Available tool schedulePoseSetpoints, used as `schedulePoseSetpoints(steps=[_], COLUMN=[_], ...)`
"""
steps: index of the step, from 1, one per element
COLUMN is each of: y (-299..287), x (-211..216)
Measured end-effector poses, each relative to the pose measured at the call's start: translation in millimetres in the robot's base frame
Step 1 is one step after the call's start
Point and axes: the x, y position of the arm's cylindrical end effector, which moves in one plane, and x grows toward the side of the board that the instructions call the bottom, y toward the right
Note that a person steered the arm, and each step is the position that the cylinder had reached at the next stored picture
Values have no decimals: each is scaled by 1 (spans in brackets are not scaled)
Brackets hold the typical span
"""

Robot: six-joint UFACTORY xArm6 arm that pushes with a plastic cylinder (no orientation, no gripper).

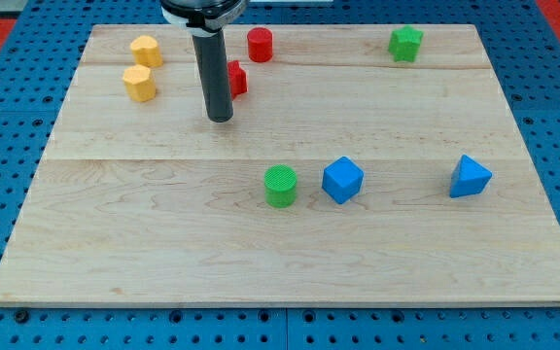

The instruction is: Point your arm at the bottom left side of hexagon

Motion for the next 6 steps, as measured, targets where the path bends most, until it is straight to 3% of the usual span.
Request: schedulePoseSetpoints(steps=[2,3,5,6], y=[0,-6,-144,-177], x=[-11,3,45,20])
